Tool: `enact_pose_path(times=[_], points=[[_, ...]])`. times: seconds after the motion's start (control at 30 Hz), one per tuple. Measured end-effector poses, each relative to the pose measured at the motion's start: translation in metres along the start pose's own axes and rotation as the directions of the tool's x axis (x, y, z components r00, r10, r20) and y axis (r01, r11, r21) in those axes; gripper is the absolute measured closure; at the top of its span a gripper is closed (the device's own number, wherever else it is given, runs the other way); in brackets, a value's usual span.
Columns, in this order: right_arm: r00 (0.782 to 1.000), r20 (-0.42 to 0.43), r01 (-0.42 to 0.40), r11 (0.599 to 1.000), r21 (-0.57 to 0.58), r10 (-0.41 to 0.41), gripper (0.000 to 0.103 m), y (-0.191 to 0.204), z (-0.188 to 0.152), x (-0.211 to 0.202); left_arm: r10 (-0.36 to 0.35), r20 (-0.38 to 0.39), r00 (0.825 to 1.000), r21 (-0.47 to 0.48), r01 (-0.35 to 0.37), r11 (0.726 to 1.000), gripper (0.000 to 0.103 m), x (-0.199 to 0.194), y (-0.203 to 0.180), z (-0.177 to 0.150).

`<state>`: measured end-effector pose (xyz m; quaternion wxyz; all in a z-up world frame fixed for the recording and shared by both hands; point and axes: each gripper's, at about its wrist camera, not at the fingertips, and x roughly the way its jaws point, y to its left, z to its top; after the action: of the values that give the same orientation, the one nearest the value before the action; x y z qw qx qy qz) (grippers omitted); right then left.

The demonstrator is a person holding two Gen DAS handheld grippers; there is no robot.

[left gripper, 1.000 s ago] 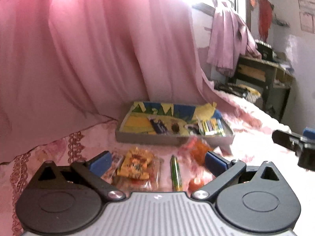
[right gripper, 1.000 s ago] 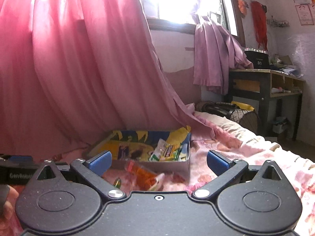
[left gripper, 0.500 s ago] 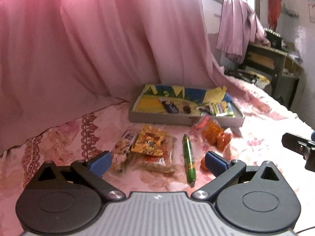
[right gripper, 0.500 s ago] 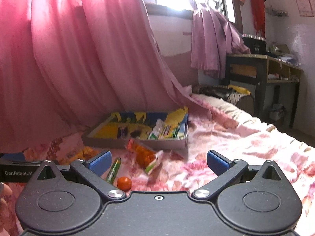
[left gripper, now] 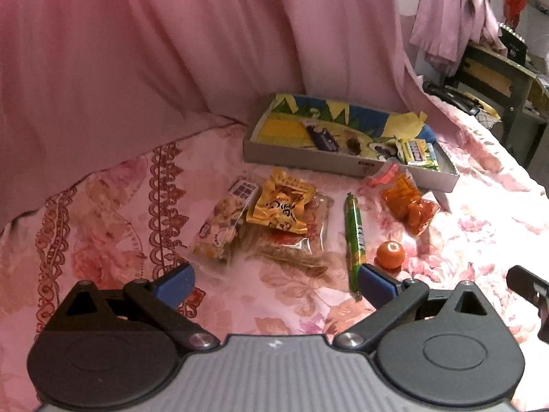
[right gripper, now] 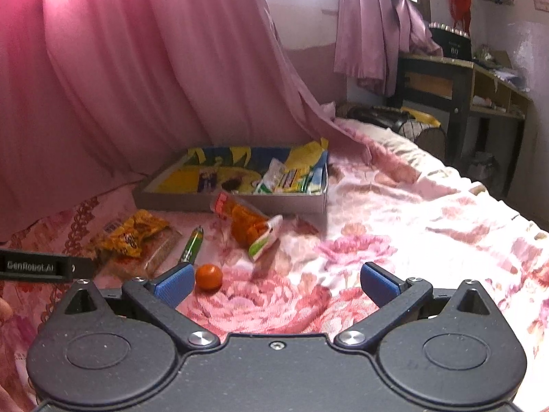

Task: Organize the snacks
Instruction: 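Withdraw both grippers from the tray back toward the remaining snacks, then grasp the green sausage stick with the left gripper while the right gripper grasps the tangerine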

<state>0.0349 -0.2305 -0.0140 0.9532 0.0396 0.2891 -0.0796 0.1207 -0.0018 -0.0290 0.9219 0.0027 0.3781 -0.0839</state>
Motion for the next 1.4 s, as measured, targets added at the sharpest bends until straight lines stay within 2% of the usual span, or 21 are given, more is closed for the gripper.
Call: enact_pose_path(times=[0.47,0.7,0.87,1.07,1.23,1.4], points=[[0.99,-0.139,0.019,1.0,0.01,-0.017,0.001,0.003,-0.004,0.038,-0.029,-0.081,0.996,0.032,0.032,0.999,0.0,0.043,-0.006,0.017],[0.983,-0.185,0.019,1.0,0.021,-0.015,0.001,0.005,0.0,0.059,-0.087,-0.107,0.99,0.003,0.088,0.996,0.0,0.067,-0.005,0.027],[0.979,-0.201,0.03,1.0,0.005,-0.028,0.001,0.009,-0.001,0.074,-0.149,-0.133,0.98,-0.014,0.148,0.989,0.0,0.088,-0.01,0.033],[0.975,-0.217,0.049,0.999,-0.009,-0.05,0.001,0.012,-0.003,0.093,-0.188,-0.163,0.969,0.005,0.191,0.982,0.0,0.109,-0.018,0.036],[0.972,-0.229,0.062,0.998,0.003,-0.06,0.001,0.012,-0.005,0.105,-0.202,-0.159,0.966,0.025,0.209,0.978,0.0,0.112,-0.021,0.037],[0.972,-0.226,0.068,0.998,-0.012,-0.069,0.001,0.014,-0.007,0.108,-0.276,-0.162,0.947,0.003,0.281,0.96,0.0,0.106,-0.018,0.039]])
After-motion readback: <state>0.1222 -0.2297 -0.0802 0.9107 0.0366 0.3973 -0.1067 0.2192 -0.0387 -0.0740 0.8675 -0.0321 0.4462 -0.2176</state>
